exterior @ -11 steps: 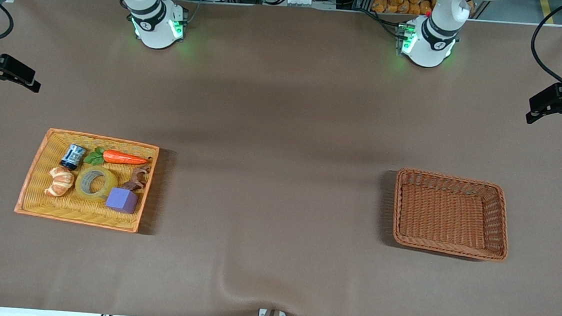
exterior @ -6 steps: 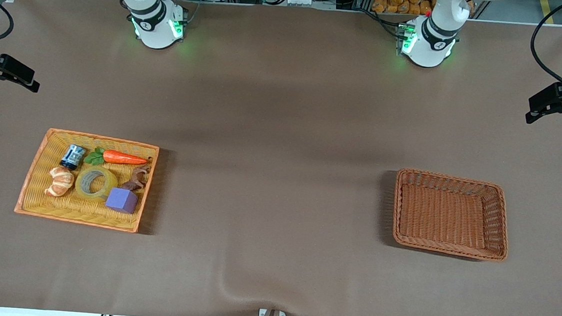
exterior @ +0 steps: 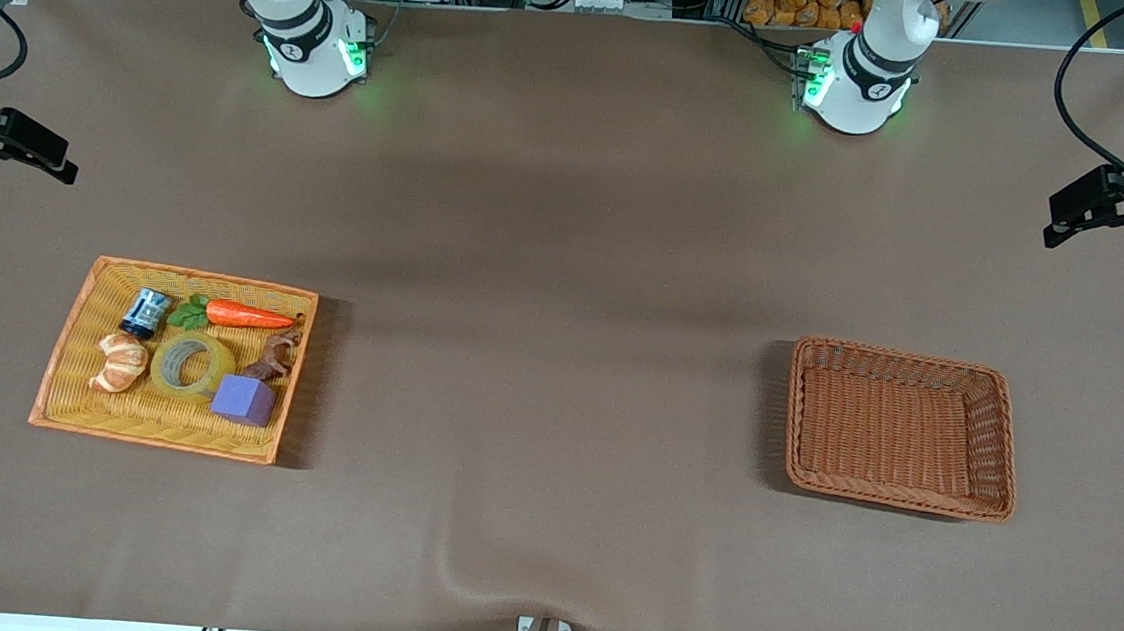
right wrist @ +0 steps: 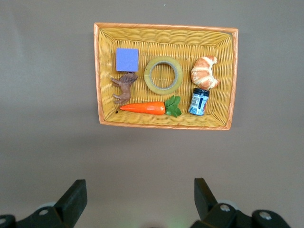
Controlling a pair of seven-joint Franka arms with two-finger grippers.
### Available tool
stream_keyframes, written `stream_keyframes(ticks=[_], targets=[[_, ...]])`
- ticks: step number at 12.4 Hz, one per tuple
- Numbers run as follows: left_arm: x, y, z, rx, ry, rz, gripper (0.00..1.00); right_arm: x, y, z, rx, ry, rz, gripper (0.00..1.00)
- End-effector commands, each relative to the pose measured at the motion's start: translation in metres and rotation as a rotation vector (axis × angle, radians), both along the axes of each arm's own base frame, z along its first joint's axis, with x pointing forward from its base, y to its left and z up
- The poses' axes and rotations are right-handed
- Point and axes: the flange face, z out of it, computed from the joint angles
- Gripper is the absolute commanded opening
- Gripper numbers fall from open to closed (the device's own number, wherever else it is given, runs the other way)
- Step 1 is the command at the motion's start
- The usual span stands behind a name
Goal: Transfer tape with both arms
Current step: 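Move the right gripper toward the yellow tray, then lower the right gripper onto the tape roll while the left gripper reaches the basket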
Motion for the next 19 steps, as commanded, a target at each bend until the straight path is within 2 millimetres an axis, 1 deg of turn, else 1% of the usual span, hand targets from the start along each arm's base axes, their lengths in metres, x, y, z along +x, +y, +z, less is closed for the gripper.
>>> stream_keyframes(ticks=[1, 3, 5, 6, 8, 9, 10, 11, 13, 16, 17, 18, 19], targets=[[0.002, 0.000, 0.004, -0.007, 0.005, -0.020, 1.00, -0.004, 0.000, -0.002, -0.011, 0.005, 0.006, 1.00], [0.004, -0.001, 0.001, -0.008, 0.011, -0.023, 1.00, 0.004, -0.008, -0.018, -0.012, 0.033, -0.006, 1.00], [0.004, -0.004, -0.001, -0.012, 0.014, -0.020, 1.00, 0.012, -0.010, -0.031, -0.017, 0.053, -0.006, 1.00], [0.008, -0.004, -0.008, -0.024, 0.027, -0.012, 1.00, 0.017, -0.011, -0.040, -0.018, 0.059, -0.009, 1.00], [0.010, -0.008, -0.011, -0.026, 0.030, -0.016, 1.00, 0.038, -0.014, -0.073, -0.026, 0.089, -0.014, 1.00], [0.012, -0.010, -0.012, -0.026, 0.025, -0.020, 1.00, 0.046, -0.016, -0.091, -0.029, 0.118, -0.017, 1.00], [0.016, -0.014, -0.016, -0.027, 0.022, -0.026, 1.00, 0.053, -0.026, -0.112, -0.027, 0.150, -0.033, 1.00], [0.017, -0.023, -0.017, -0.039, 0.022, -0.039, 1.00, 0.061, -0.040, -0.134, -0.019, 0.182, -0.057, 1.00], [0.023, -0.029, -0.026, -0.047, 0.029, -0.045, 1.00, 0.091, -0.063, -0.180, -0.024, 0.162, -0.088, 1.00], [0.027, -0.034, -0.032, -0.047, 0.030, -0.055, 1.00, 0.127, -0.068, -0.263, -0.046, 0.105, -0.083, 1.00], [0.030, -0.038, -0.038, -0.046, 0.041, -0.061, 1.00, 0.132, -0.069, -0.287, -0.044, 0.103, -0.084, 1.00], [0.030, -0.042, -0.038, -0.046, 0.035, -0.067, 1.00, 0.133, -0.066, -0.310, -0.042, 0.130, -0.082, 1.00], [0.032, -0.043, -0.038, -0.045, 0.029, -0.070, 1.00, 0.134, -0.061, -0.328, -0.039, 0.152, -0.075, 1.00]])
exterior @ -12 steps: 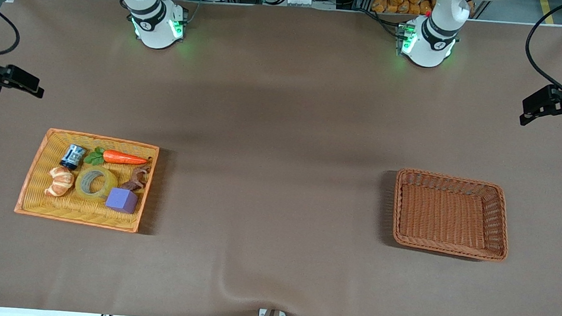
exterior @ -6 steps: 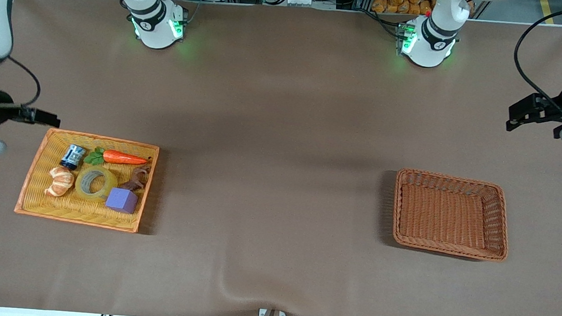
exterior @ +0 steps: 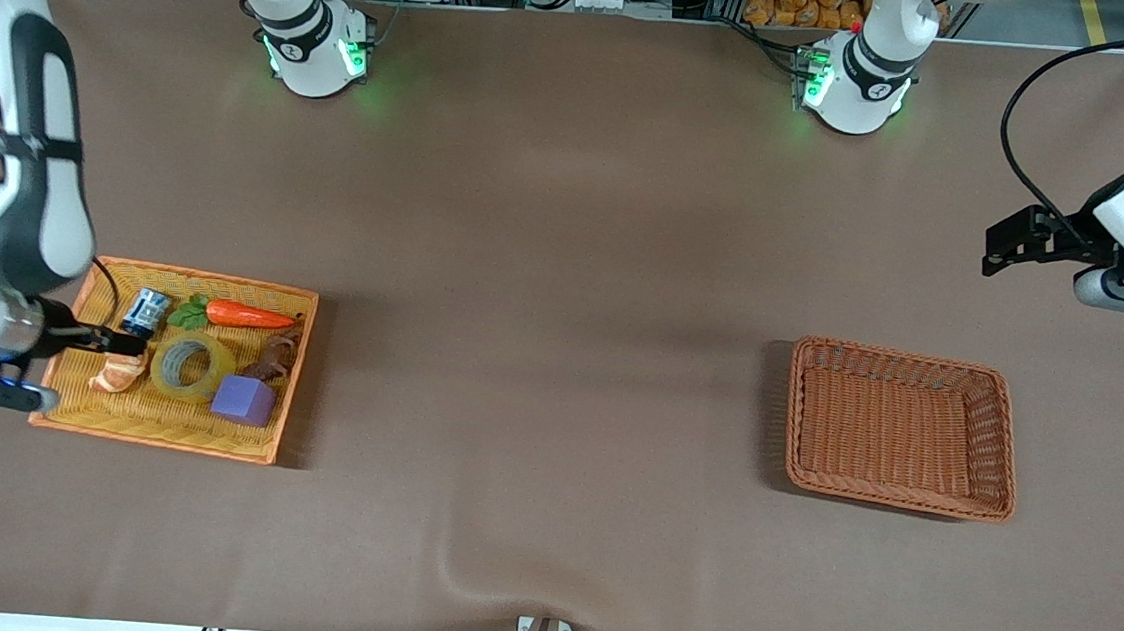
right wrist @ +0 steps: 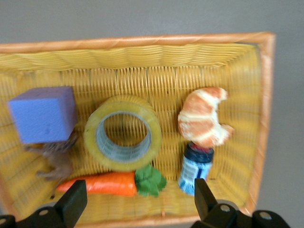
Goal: Transfer tape with both arms
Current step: 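Lower the right gripper onto the tape roll while the left gripper reaches the basket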
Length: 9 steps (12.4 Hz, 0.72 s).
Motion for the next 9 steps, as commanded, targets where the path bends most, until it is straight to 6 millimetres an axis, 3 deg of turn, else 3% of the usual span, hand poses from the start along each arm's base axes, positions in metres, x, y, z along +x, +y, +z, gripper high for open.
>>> stream_keyframes(ticks=[1, 7, 9], targets=[[0.005, -0.009, 0.003, -0.018, -0.015, -0.016, 1.00, 0.009, 0.007, -0.033, 0.010, 0.031, 0.011, 1.00], [0.010, -0.018, -0.004, -0.004, -0.020, -0.034, 1.00, 0.004, 0.000, -0.107, 0.022, 0.078, 0.052, 1.00], [0.009, -0.025, -0.010, -0.010, -0.007, -0.044, 1.00, -0.002, -0.003, -0.121, 0.036, 0.103, 0.077, 1.00]])
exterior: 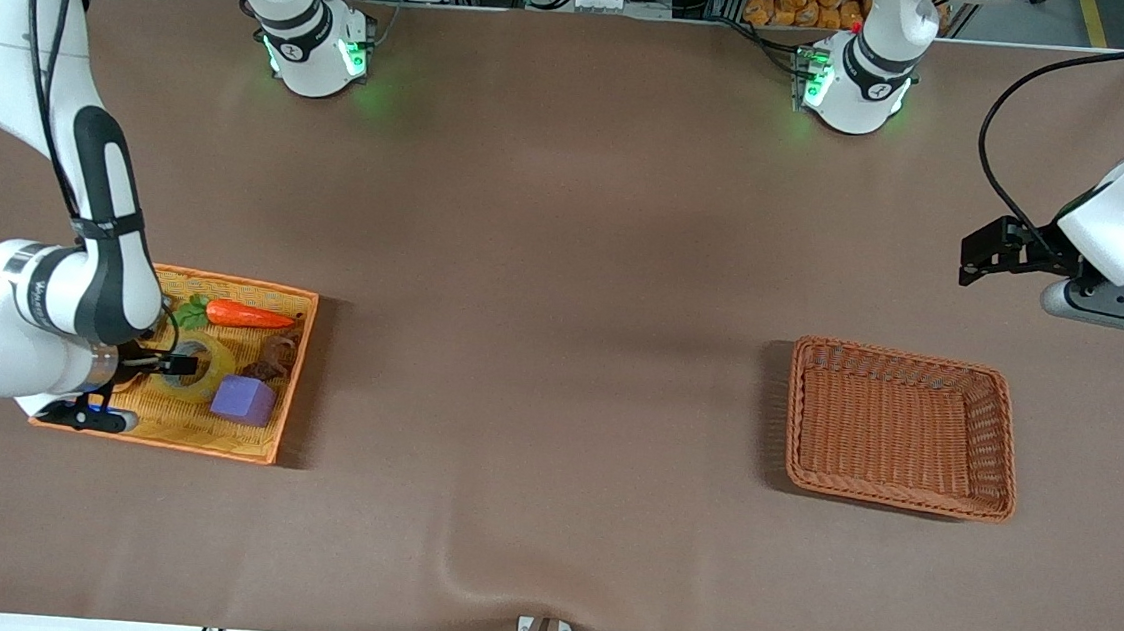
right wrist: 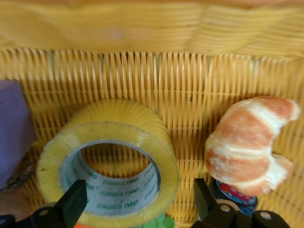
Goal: Transfer tape with both arms
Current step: 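Lower the right gripper onto the tape roll while the left gripper reaches the basket, then close the right gripper on the tape roll's rim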
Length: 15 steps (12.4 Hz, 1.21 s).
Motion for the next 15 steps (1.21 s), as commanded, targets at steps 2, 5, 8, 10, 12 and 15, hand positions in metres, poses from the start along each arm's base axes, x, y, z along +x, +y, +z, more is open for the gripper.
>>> stream_keyframes(ticks=[2, 5, 8, 10, 12, 15], targets=[[0.004, -0.010, -0.002, -0.015, -0.001, -0.017, 1.00, -0.004, -0.007, -0.012, 0.033, 0.014, 0.018, 1.00], [0.012, -0.045, -0.026, -0.022, 0.027, -0.069, 1.00, -0.004, -0.007, -0.013, 0.055, 0.008, 0.018, 0.00], [0.020, -0.077, -0.053, -0.019, 0.048, -0.083, 1.00, -0.002, -0.009, -0.008, 0.070, -0.004, 0.010, 0.00], [0.022, -0.105, -0.069, -0.012, 0.051, -0.067, 1.00, 0.001, -0.020, 0.004, 0.085, -0.026, 0.056, 0.00], [0.024, -0.119, -0.077, -0.013, 0.041, -0.039, 1.00, 0.006, -0.031, 0.024, 0.099, -0.059, 0.120, 0.00], [0.026, -0.141, -0.087, 0.014, 0.040, 0.002, 1.00, 0.012, -0.034, 0.088, 0.094, -0.137, 0.180, 0.00]])
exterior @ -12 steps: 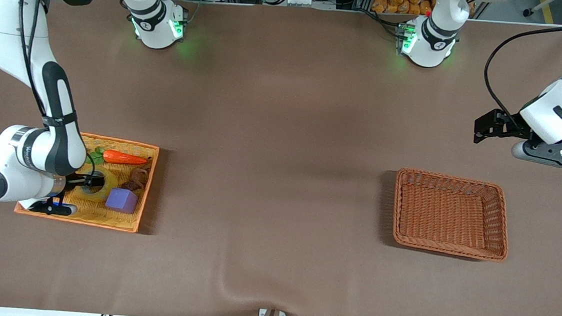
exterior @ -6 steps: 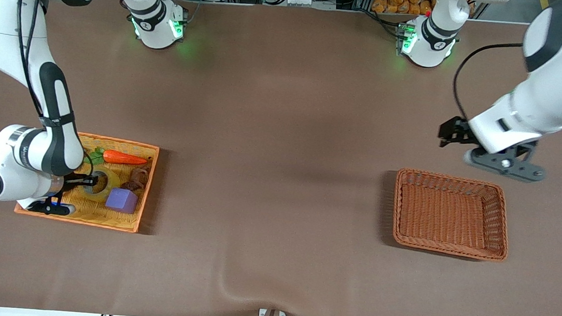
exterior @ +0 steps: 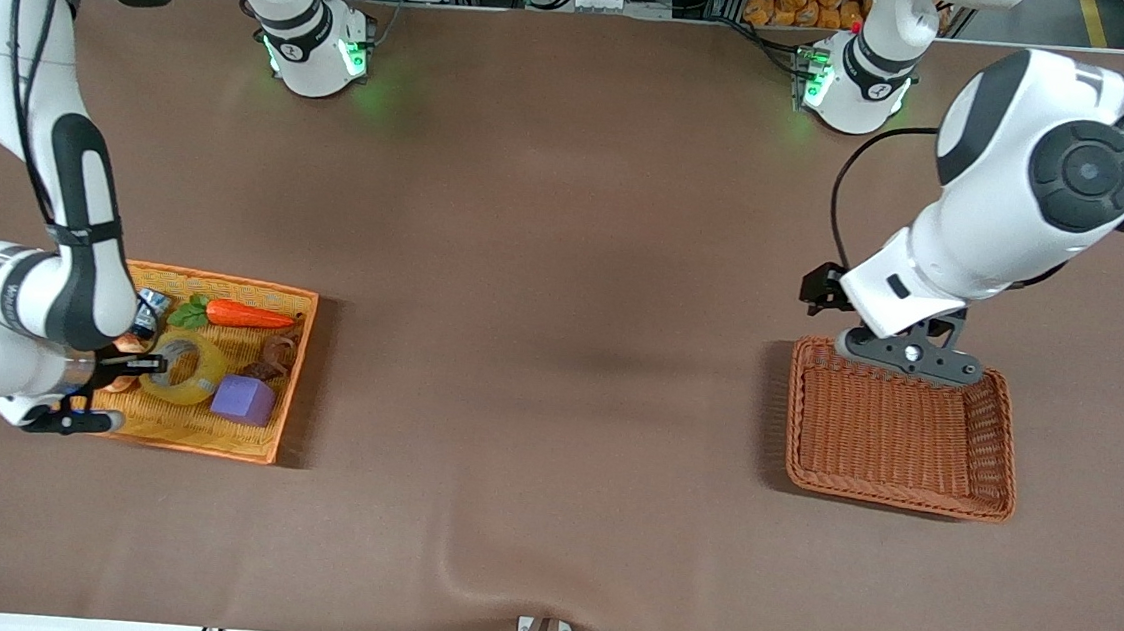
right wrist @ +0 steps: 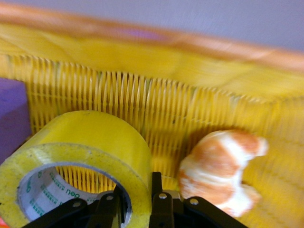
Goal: Transfer tape with both arms
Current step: 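Close the right gripper on the tape roll's rim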
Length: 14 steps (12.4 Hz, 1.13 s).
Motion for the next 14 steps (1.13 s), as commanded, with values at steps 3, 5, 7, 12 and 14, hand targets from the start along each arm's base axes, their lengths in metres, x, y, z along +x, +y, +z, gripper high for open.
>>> stream_keyframes(ticks=[3, 5, 7, 12, 14], targets=[[0.011, -0.024, -0.014, 0.011, -0.008, 0.066, 1.00, 0.003, 0.046, 0.094, 0.033, -0.054, 0.083, 0.00], [0.016, -0.042, -0.026, 0.002, -0.028, 0.107, 1.00, 0.011, 0.080, 0.114, 0.046, -0.048, 0.126, 0.00], [0.011, -0.065, -0.032, 0.001, -0.042, 0.142, 1.00, 0.015, 0.128, 0.115, 0.060, -0.051, 0.149, 0.00], [0.017, -0.052, -0.032, -0.004, -0.060, 0.149, 1.00, -0.004, 0.284, 0.109, 0.071, -0.020, 0.147, 0.00], [0.014, -0.040, -0.033, 0.002, -0.051, 0.159, 1.00, -0.025, 0.354, 0.102, 0.044, -0.003, 0.139, 0.00]])
